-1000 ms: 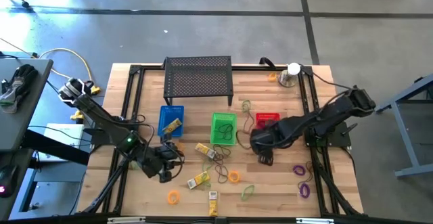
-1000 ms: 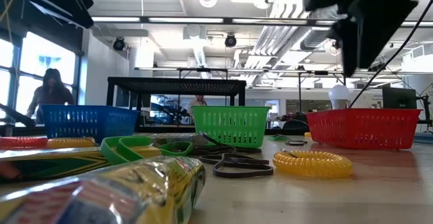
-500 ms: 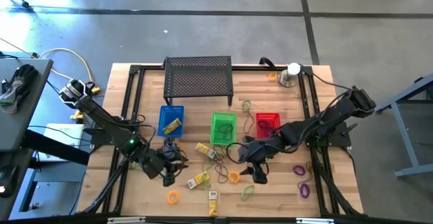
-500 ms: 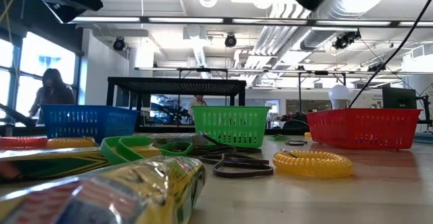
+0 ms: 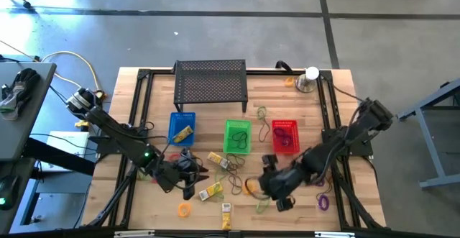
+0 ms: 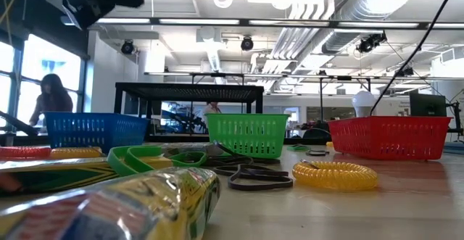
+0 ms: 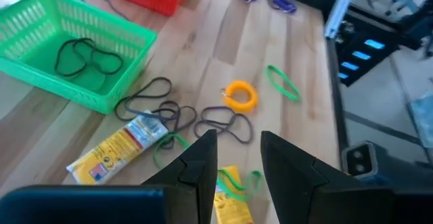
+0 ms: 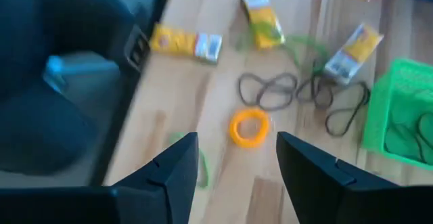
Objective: Pick & Place Office Desk Supplies
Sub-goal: Put the green rubber band into the green bin
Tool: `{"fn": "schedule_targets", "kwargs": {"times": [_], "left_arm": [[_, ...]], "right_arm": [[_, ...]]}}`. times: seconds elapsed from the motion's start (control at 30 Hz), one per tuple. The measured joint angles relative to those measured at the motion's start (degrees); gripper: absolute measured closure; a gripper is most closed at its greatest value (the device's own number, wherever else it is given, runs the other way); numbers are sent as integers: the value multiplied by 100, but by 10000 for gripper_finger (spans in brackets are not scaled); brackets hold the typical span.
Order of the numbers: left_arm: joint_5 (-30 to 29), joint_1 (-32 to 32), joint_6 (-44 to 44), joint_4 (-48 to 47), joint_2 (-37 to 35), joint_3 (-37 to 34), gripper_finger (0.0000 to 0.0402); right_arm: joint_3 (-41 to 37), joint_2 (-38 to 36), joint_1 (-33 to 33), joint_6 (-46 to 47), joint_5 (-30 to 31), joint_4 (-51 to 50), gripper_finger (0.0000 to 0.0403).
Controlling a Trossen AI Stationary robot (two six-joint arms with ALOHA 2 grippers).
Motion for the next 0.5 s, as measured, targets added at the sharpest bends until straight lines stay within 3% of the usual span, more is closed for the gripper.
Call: {"fn": "schedule_targets", "kwargs": {"times": [0.37, 0.5], "left_arm": [[24, 226, -13, 843, 828, 7, 291], [-15, 226, 427, 1190, 1009, 7, 291]], "right_arm": [[23, 1259, 350, 221, 228, -472, 215], [23, 1524, 403, 296, 164, -333, 215]]}}
